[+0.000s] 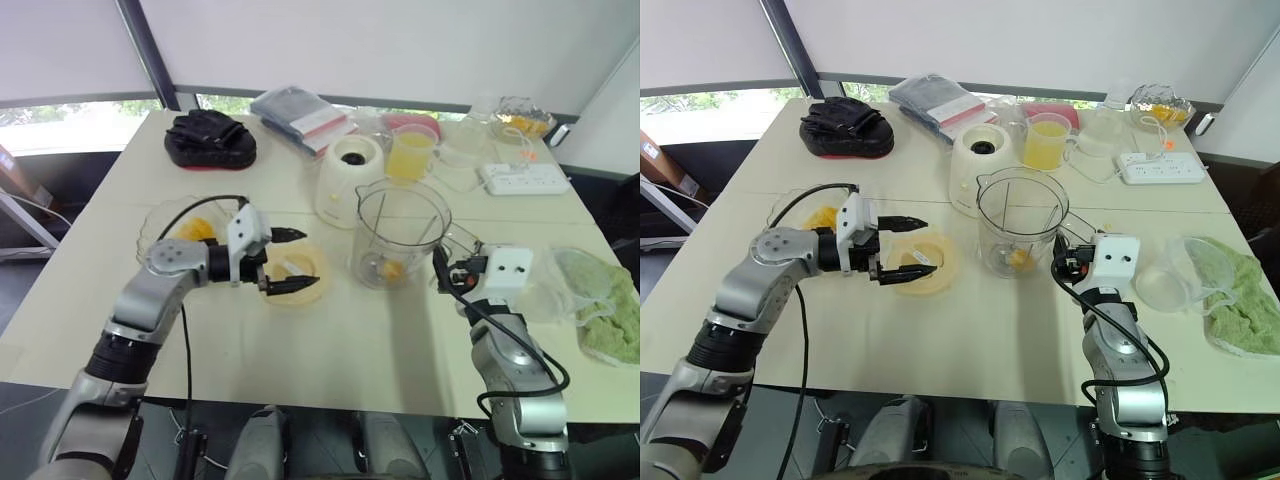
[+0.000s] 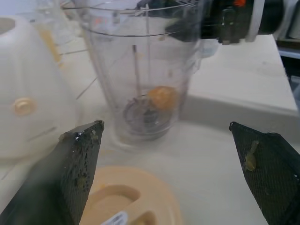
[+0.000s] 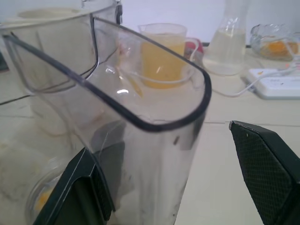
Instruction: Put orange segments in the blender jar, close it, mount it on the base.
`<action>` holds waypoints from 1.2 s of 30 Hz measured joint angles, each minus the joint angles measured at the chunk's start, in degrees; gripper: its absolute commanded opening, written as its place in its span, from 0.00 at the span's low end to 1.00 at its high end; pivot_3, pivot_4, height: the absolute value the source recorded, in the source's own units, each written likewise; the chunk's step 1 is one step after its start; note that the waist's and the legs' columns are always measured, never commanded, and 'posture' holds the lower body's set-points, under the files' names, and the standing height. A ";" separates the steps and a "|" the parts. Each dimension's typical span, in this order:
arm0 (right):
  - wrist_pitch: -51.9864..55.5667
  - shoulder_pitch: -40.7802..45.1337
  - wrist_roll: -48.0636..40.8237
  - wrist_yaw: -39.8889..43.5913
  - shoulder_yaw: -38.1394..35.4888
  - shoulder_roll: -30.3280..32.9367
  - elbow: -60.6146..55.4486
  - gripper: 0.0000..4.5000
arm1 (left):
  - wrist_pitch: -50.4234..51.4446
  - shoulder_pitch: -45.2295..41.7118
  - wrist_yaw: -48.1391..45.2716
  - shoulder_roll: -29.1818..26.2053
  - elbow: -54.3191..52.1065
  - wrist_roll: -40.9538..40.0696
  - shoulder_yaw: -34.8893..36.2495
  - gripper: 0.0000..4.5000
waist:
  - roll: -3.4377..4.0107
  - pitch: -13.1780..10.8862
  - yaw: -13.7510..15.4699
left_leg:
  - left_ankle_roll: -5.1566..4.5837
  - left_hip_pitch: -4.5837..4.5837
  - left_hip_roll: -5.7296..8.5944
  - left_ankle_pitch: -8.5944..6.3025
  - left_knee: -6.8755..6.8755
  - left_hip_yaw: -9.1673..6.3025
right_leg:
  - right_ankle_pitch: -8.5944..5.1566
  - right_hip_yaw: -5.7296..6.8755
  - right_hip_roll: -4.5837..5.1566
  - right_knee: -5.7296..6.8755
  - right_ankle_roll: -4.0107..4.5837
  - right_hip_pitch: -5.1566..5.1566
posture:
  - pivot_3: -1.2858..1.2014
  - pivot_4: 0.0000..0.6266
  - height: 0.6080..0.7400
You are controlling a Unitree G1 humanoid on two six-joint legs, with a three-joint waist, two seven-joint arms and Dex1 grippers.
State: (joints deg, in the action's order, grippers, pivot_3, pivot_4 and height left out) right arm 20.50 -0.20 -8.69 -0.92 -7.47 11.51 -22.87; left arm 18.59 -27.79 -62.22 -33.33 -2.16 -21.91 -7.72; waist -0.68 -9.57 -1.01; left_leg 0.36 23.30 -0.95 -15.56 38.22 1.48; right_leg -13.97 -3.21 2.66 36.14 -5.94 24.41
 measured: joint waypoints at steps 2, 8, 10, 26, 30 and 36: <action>-0.43 0.43 0.93 -0.40 0.00 -0.21 0.74 0.81 | -0.07 -0.12 -0.36 -0.22 0.45 0.04 0.00 1.00 | 0.00 0.00 -0.01 | 0.00 0.00 0.00 0.00 0.00 0.00 | 0.00 0.00 0.00 0.00 -0.01 0.00 | 0.52 0.24 1.00; -1.19 1.14 1.75 -1.09 0.00 -2.01 1.74 0.76 | -0.58 -1.16 -1.74 -1.01 2.92 0.32 0.00 1.00 | 0.00 0.00 0.00 | 0.00 0.00 0.00 0.00 0.00 -0.01 | 0.01 0.01 0.00 0.01 -0.01 0.00 | 0.52 0.24 1.00; -0.84 1.30 1.66 -1.08 0.07 -2.65 1.74 0.63 | -1.48 -2.04 -2.49 -1.62 4.34 0.94 0.00 1.00 | 0.00 0.00 -0.01 | 0.00 0.00 0.00 0.00 0.00 0.00 | 0.01 0.00 -0.01 0.02 -0.01 0.00 | 0.52 0.24 1.00; 1.24 2.88 1.73 -0.95 1.25 -4.22 0.77 0.30 | -26.46 -25.77 -23.75 -0.87 43.96 15.12 -8.00 1.00 | -0.05 -0.01 0.12 | 0.04 0.06 0.06 0.03 0.01 0.12 | 0.01 0.10 -0.03 -0.01 -0.02 0.00 | 0.52 0.24 1.00; 1.51 3.40 2.27 -0.98 1.70 -4.47 0.81 0.30 | -35.84 -36.26 -29.12 3.27 58.63 18.91 -11.42 1.00 | -0.06 -0.01 0.06 | 0.04 0.09 0.06 0.03 0.00 0.12 | 0.06 0.11 -0.04 -0.05 -0.12 0.01 | 0.52 0.24 1.00; 4.49 3.51 1.09 -0.92 1.87 -7.00 -0.66 0.30 | -43.54 -42.71 -30.08 6.96 71.09 22.77 -19.50 1.00 | -0.13 -0.06 -0.39 | 0.02 0.10 0.02 0.02 -0.03 0.00 | 0.12 0.14 -0.13 0.06 -0.23 0.08 | 0.52 0.24 1.00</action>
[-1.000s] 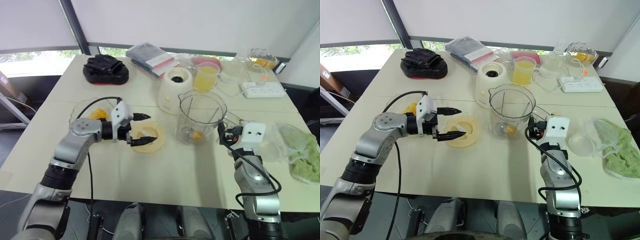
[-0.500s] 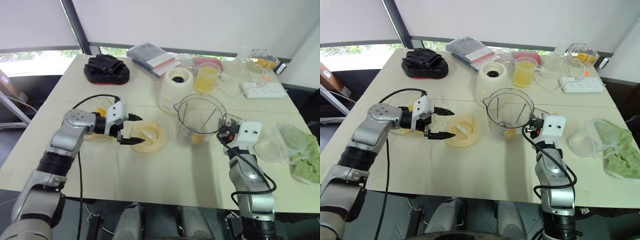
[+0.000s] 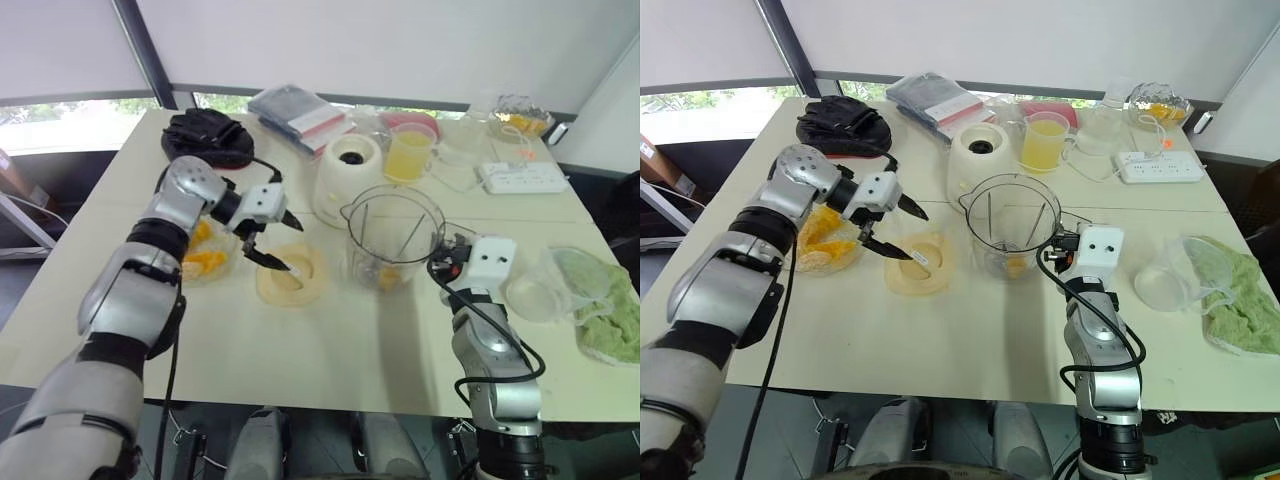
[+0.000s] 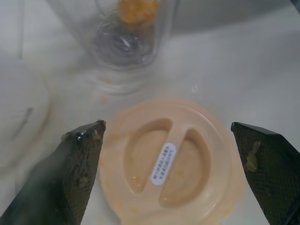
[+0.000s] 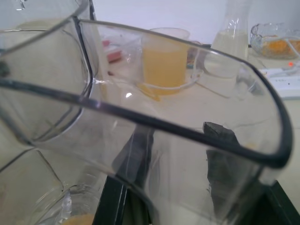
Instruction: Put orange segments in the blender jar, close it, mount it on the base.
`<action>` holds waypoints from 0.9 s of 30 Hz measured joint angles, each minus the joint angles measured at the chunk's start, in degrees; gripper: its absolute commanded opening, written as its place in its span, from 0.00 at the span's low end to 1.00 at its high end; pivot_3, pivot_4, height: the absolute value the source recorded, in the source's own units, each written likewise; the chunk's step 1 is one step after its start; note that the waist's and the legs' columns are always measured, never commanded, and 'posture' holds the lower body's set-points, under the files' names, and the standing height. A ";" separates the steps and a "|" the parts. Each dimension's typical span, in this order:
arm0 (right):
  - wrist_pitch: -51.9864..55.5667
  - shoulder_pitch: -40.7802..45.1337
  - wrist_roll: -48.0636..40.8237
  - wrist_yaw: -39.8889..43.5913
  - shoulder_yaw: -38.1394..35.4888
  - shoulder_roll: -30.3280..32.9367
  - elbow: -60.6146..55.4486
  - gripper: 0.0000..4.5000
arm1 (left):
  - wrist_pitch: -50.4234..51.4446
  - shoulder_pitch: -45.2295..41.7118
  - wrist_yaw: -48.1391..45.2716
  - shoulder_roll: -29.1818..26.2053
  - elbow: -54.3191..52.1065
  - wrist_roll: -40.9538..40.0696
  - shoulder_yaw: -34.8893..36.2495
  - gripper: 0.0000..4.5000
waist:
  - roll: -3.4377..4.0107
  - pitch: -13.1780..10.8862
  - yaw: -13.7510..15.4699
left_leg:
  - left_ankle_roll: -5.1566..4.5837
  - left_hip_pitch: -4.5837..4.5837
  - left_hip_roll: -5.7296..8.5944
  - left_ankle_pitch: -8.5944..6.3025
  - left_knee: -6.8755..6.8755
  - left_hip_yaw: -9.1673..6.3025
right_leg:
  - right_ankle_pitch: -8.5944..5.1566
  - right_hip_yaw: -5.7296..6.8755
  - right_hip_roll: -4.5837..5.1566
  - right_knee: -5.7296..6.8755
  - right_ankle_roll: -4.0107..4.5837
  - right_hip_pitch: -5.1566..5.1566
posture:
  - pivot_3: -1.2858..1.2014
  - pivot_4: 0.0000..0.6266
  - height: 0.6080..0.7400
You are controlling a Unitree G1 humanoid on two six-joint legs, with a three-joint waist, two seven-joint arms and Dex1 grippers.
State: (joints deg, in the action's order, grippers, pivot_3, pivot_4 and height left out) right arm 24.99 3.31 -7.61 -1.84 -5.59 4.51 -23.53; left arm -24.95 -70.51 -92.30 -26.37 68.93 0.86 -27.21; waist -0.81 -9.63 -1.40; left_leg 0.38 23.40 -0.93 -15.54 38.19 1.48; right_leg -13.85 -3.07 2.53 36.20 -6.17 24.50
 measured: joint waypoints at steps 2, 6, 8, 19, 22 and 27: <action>1.63 -0.28 -0.49 0.46 0.74 -0.20 -1.05 0.30 | -1.77 -1.15 -0.01 0.54 2.02 1.22 -1.78 1.00 | 0.01 -0.03 0.05 | 0.00 0.03 0.00 0.00 0.00 -0.03 | 0.00 0.01 0.00 0.02 0.00 0.03 | 0.52 0.24 1.00; 3.44 -0.37 -0.50 1.17 2.10 -0.01 -4.16 0.30 | -4.85 -2.47 0.00 0.96 4.75 3.91 -4.85 1.00 | -0.01 -0.04 0.28 | 0.00 0.07 0.01 0.00 0.00 -0.01 | 0.00 0.01 0.04 -0.01 -0.01 0.04 | 0.52 0.24 1.00; 3.54 -0.37 -0.36 1.05 2.11 -0.04 -4.54 0.30 | -5.86 -2.46 -0.01 1.55 5.75 4.88 -5.39 1.00 | -0.07 -0.07 0.40 | 0.00 0.09 0.01 0.00 0.01 0.00 | 0.00 0.02 0.06 -0.04 -0.01 0.04 | 0.52 0.24 1.00; 3.81 0.00 5.37 -0.91 5.18 0.44 -4.91 0.30 | -7.12 -2.44 0.30 4.21 6.98 10.89 -3.64 1.00 | -0.11 -0.10 0.38 | 0.00 0.12 0.03 0.00 0.02 -0.02 | 0.00 0.04 0.06 -0.04 -0.01 0.05 | 0.52 0.24 1.00; 3.54 0.04 7.54 -1.04 5.62 1.54 -5.15 0.30 | -7.12 -2.43 1.45 4.27 7.05 12.26 -2.97 1.00 | -0.11 -0.10 0.39 | 0.00 0.12 0.03 0.00 0.02 -0.03 | 0.00 0.05 0.06 -0.03 -0.02 0.05 | 0.52 0.24 1.00; 3.29 0.10 8.83 -0.78 5.88 1.60 -5.25 0.30 | -6.52 -2.37 4.14 4.50 7.67 15.40 -2.84 1.00 | -0.11 -0.10 0.42 | 0.00 0.11 0.03 0.00 0.02 -0.04 | 0.01 0.06 0.06 -0.02 -0.02 0.05 | 0.52 0.24 1.00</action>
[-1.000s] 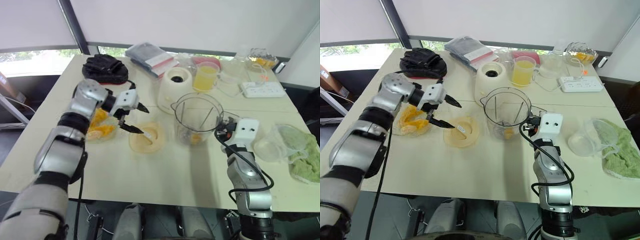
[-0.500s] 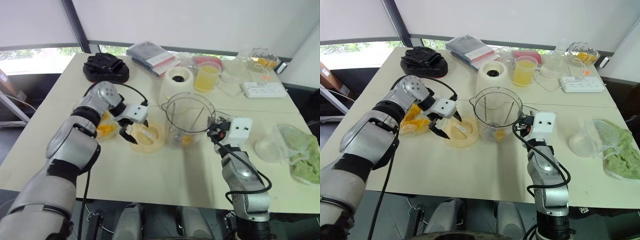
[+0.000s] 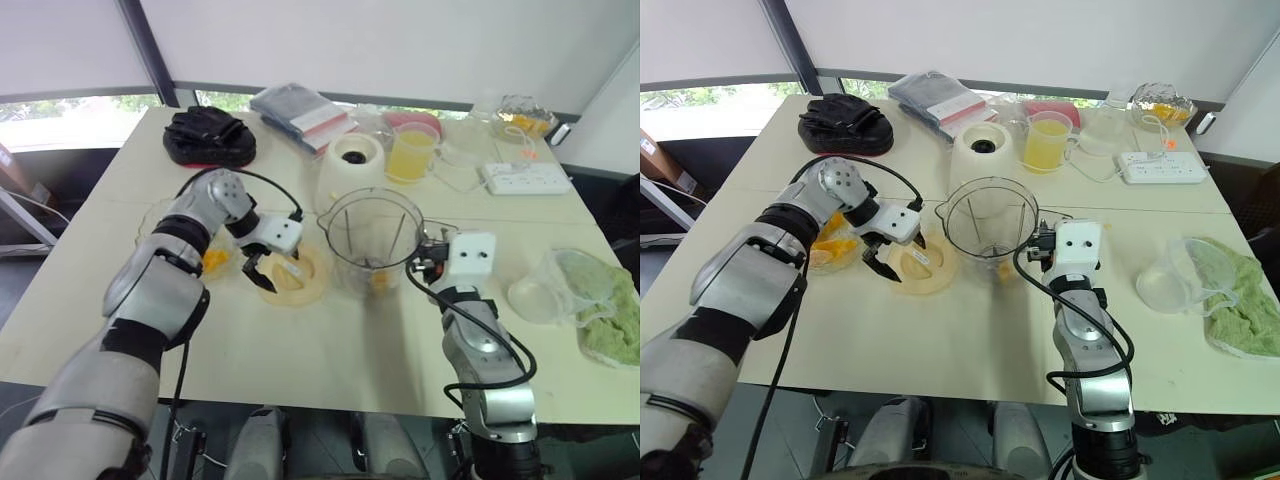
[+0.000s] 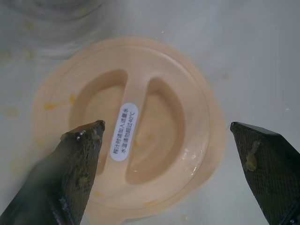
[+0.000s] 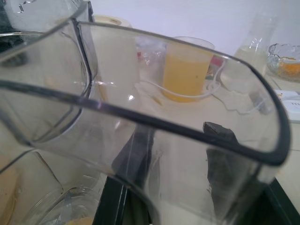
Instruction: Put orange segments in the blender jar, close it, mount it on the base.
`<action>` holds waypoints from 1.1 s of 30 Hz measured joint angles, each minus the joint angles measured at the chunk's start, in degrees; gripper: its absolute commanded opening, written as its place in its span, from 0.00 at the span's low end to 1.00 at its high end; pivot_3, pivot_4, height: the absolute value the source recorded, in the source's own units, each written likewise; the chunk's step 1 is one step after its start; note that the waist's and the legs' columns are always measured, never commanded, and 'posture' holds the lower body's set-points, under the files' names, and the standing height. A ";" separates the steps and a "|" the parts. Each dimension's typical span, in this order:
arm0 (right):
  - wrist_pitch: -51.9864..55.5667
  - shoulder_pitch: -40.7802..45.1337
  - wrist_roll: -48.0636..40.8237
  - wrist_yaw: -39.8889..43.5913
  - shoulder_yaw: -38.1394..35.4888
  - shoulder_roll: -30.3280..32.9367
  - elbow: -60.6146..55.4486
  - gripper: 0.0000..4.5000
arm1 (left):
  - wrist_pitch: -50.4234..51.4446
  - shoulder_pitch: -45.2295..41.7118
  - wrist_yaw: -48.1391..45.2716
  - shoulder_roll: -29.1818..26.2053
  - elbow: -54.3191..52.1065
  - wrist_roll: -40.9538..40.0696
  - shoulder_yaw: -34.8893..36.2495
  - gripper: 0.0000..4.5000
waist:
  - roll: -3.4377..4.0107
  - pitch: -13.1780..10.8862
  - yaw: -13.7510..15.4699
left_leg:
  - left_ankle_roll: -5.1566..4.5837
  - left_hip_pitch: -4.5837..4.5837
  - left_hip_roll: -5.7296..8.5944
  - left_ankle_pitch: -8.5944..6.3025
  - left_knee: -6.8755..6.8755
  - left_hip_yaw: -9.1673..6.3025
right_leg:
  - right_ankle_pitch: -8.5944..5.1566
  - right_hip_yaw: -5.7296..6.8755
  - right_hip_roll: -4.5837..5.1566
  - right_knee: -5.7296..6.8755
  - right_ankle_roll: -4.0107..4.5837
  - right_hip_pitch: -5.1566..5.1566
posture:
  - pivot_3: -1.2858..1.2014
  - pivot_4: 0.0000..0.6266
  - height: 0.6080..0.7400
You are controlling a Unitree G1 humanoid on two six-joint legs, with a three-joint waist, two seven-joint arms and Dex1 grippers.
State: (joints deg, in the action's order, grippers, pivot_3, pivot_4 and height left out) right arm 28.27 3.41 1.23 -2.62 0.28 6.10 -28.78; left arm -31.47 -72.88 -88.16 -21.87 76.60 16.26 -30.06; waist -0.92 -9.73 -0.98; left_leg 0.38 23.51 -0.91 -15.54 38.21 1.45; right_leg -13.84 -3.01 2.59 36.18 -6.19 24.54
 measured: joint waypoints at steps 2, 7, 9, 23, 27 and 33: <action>0.00 0.02 0.17 0.24 -0.03 0.00 -0.01 0.30 | 0.52 0.01 1.18 0.12 0.28 1.22 -0.01 1.00 | 0.00 0.00 0.00 | 0.00 0.00 0.00 0.00 0.00 0.00 | 0.00 0.00 0.00 0.00 0.00 0.00 | 0.52 0.24 1.00; 0.03 -0.01 0.21 1.12 -0.28 0.07 -0.17 0.30 | 1.27 0.37 3.75 1.67 1.05 4.19 -0.02 1.00 | 0.00 0.00 0.05 | 0.00 0.00 0.00 0.00 0.00 0.00 | 0.00 0.00 0.00 0.00 -0.01 0.00 | 0.52 0.24 1.00; 0.07 -0.01 0.19 1.63 -0.34 0.15 -0.24 0.30 | 1.45 0.69 4.54 2.36 1.12 4.76 -0.02 1.00 | 0.00 0.00 0.06 | 0.00 0.00 0.00 0.00 0.00 0.00 | 0.00 0.00 0.00 0.00 -0.01 0.00 | 0.52 0.24 1.00; 1.66 -0.07 0.29 2.49 -2.47 0.87 -3.12 0.29 | 6.24 2.12 14.14 5.16 1.24 11.40 -0.17 0.05 | -0.01 0.19 0.08 | 0.00 -0.22 0.01 0.01 0.06 -0.02 | 0.01 0.01 0.00 0.09 0.01 -0.22 | 0.52 0.24 1.00; 2.24 -0.07 0.25 3.03 -2.66 1.40 -3.18 0.29 | 6.28 2.15 14.57 5.37 1.20 11.68 -0.02 0.05 | -0.01 0.19 0.20 | 0.00 -0.23 0.01 0.01 0.08 -0.03 | 0.02 0.02 0.00 0.13 0.01 -0.22 | 0.52 0.24 1.00; 2.51 -0.07 0.19 3.58 -3.67 1.81 -3.18 0.29 | 6.71 2.25 14.17 5.29 1.22 11.64 1.41 0.05 | -0.01 0.19 0.18 | 0.00 -0.21 0.01 0.01 0.09 -0.03 | 0.02 0.02 0.00 0.13 0.01 -0.22 | 0.52 0.24 1.00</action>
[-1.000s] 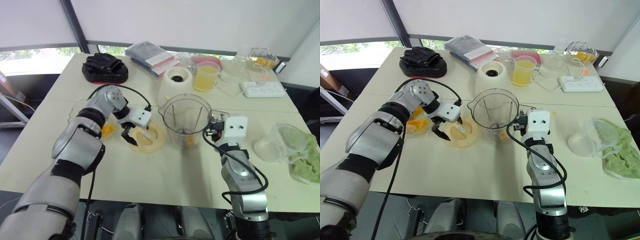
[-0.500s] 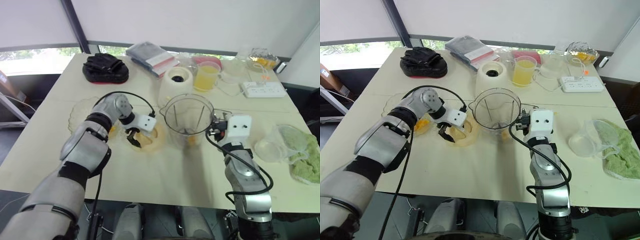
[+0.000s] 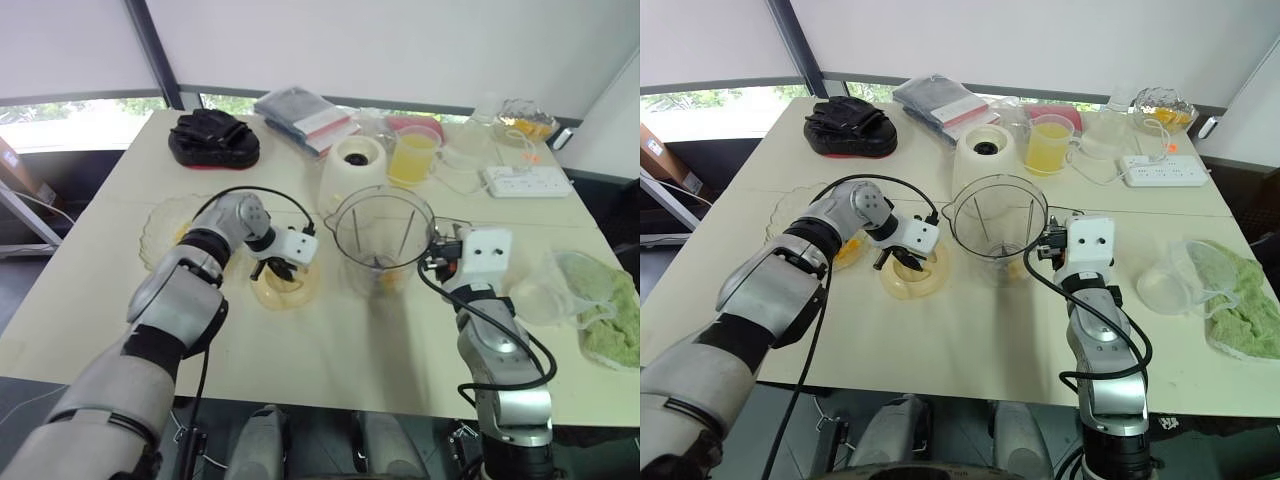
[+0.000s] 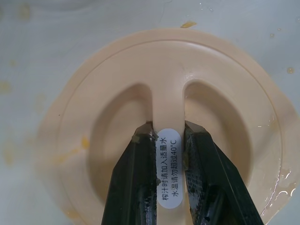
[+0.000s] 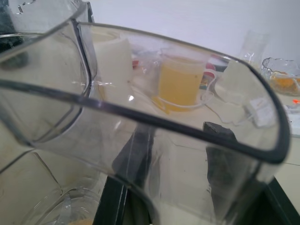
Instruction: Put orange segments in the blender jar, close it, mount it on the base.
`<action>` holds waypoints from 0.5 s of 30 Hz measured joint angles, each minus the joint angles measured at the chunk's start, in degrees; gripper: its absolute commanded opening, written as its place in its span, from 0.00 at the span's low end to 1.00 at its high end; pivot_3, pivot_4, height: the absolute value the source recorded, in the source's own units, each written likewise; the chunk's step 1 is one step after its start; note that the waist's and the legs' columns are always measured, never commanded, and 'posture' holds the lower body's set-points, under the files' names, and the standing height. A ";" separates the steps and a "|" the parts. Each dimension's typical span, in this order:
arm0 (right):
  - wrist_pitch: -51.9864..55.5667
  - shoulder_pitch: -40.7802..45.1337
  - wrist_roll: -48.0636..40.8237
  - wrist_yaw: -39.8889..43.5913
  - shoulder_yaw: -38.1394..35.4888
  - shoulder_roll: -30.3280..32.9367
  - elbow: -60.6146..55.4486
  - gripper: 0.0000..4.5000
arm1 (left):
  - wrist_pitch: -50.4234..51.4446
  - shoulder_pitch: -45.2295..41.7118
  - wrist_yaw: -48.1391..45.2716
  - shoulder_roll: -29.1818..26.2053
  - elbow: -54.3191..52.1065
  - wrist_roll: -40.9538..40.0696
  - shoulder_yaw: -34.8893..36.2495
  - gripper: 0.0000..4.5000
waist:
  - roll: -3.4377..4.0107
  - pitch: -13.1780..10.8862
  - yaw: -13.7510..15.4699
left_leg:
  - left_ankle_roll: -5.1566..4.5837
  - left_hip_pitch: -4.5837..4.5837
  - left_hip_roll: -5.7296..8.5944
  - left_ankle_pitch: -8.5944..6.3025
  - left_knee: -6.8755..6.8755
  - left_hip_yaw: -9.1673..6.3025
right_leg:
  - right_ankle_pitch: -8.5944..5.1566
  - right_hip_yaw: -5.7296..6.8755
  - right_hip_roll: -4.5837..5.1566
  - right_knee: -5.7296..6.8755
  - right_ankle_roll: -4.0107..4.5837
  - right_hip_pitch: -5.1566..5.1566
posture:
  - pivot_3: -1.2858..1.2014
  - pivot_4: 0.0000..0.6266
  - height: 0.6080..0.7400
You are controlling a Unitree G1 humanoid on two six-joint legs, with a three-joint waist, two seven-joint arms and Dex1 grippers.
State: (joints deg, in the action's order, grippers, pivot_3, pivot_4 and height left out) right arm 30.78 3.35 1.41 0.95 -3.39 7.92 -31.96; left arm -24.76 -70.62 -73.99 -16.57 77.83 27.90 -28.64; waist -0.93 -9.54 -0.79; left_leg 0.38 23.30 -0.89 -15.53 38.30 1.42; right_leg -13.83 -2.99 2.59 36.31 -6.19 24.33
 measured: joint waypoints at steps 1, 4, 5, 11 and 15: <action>0.00 0.00 0.00 0.10 -0.18 0.02 0.00 0.29 | 0.45 0.04 -0.30 -0.05 0.01 -0.32 0.51 0.05 | -0.01 -0.01 -0.01 | 0.00 0.01 0.00 0.00 0.00 -0.01 | 0.00 0.00 0.00 0.00 0.00 0.01 | 0.52 0.24 1.00; 0.00 0.10 0.00 0.50 -0.36 0.09 0.00 0.29 | 0.81 0.09 -2.12 -0.29 0.30 -1.52 2.74 0.05 | -0.03 -0.03 -0.03 | 0.00 0.10 0.00 0.00 0.00 0.00 | 0.00 0.00 0.00 0.00 -0.01 0.12 | 0.52 0.24 1.00; 0.00 0.17 -0.01 0.61 -0.37 0.11 0.00 0.29 | 0.87 0.07 -3.22 -0.32 0.30 -2.67 3.93 0.05 | -0.06 -0.06 -0.03 | 0.00 0.15 0.00 0.00 0.00 0.00 | 0.00 0.01 0.00 0.00 -0.01 0.16 | 0.52 0.24 1.00; -0.39 0.53 -0.28 1.21 -0.99 0.38 0.50 0.29 | 2.25 -2.41 -9.00 -2.55 -0.36 -8.21 10.26 0.05 | -0.08 -0.08 -0.07 | 0.00 0.16 0.00 0.00 -0.02 -0.01 | 0.00 0.02 0.00 -0.01 -0.01 0.17 | 0.52 0.24 1.00; -1.92 0.50 -0.44 1.09 -2.86 0.41 1.75 0.29 | 4.13 -3.63 -10.64 -4.05 -0.65 -9.65 12.11 0.05 | -0.08 -0.08 -0.12 | 0.00 0.16 0.00 0.00 -0.02 0.00 | 0.00 0.02 0.00 0.00 -0.01 0.17 | 0.52 0.24 1.00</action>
State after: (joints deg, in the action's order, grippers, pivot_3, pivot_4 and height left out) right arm 28.86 3.85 0.97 2.04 -6.25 8.33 -30.21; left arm -20.63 -74.26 -84.63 -20.62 77.18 18.26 -16.53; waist -1.01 -9.62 -0.91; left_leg 0.38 23.45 -0.90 -15.53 38.28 1.42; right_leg -13.83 -2.98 2.59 36.31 -6.20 24.50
